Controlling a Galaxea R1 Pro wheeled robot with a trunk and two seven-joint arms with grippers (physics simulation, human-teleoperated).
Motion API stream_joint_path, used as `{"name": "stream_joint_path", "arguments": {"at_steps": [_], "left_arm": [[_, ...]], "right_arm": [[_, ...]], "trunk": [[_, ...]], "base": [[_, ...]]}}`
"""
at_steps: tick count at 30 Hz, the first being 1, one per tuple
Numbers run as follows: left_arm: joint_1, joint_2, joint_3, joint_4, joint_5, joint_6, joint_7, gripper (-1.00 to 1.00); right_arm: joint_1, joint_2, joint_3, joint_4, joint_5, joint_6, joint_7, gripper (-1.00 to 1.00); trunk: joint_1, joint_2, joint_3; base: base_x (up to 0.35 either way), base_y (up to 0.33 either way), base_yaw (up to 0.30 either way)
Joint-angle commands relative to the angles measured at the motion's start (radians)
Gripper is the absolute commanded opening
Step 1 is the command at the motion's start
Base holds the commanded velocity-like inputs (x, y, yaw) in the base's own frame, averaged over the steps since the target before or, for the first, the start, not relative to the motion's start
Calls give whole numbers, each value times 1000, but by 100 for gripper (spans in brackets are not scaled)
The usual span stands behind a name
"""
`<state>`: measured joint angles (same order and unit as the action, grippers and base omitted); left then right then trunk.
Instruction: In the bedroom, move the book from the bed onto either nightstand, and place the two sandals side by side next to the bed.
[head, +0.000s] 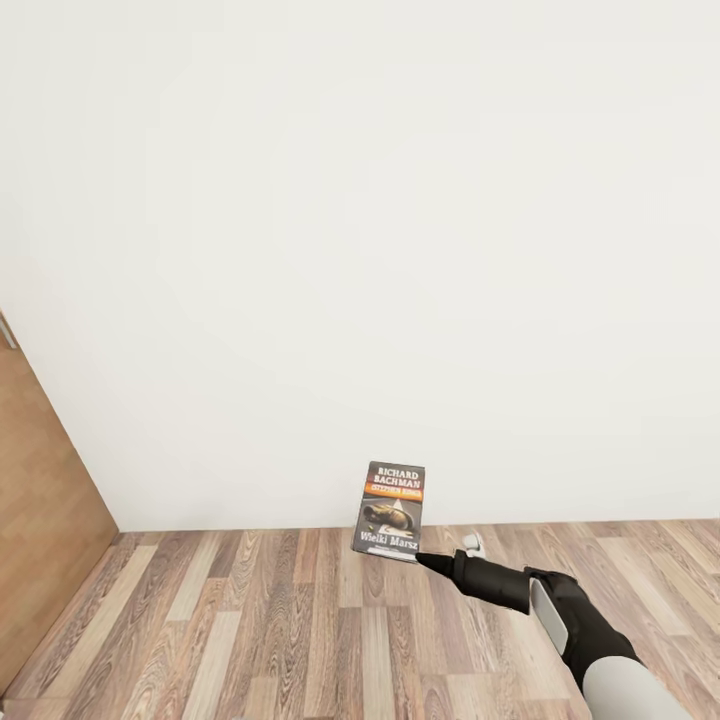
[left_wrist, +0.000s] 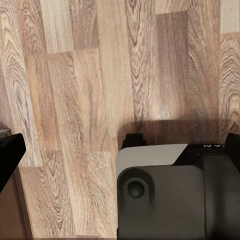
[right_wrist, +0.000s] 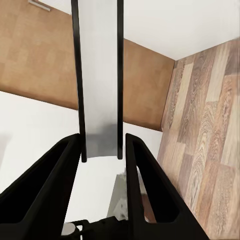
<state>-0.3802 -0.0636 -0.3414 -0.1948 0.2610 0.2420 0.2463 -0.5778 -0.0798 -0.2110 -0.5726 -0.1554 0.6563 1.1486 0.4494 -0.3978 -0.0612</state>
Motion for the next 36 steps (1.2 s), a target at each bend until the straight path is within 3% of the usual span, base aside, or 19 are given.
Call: {"name": "stream_joint_path", "arguments": {"at_steps": [1,13,14,26,36], "left_arm": [[0,2,-8,-3,11,8,4,100],[0,6,-6,-6,15,19,-21,100],[0,6,-6,-6,15,20,-24,100],[0,7,-7,-6,14,21,-42,100],[0,7,-7,-6,14,18,-62,100]], "right_arm": [[5,-6,-1,-5,0,8,2,-100],[73,-29,0,-28,20,-17,5,-100],[195,-29,0,-28,20,-19,5,-100],[205,-32,-1,-30,22,-33,5,-100],[206,-32,-1,-30,22,-36,5,-100]], "trunk": [[1,-2,-3],[1,-2,-16],[1,-2,-16],[1,-2,-20],[1,-2,-27]], "base": [[0,94,-83],[0,119,-132],[0,45,-83],[0,41,-67],[47,250,-211]]}}
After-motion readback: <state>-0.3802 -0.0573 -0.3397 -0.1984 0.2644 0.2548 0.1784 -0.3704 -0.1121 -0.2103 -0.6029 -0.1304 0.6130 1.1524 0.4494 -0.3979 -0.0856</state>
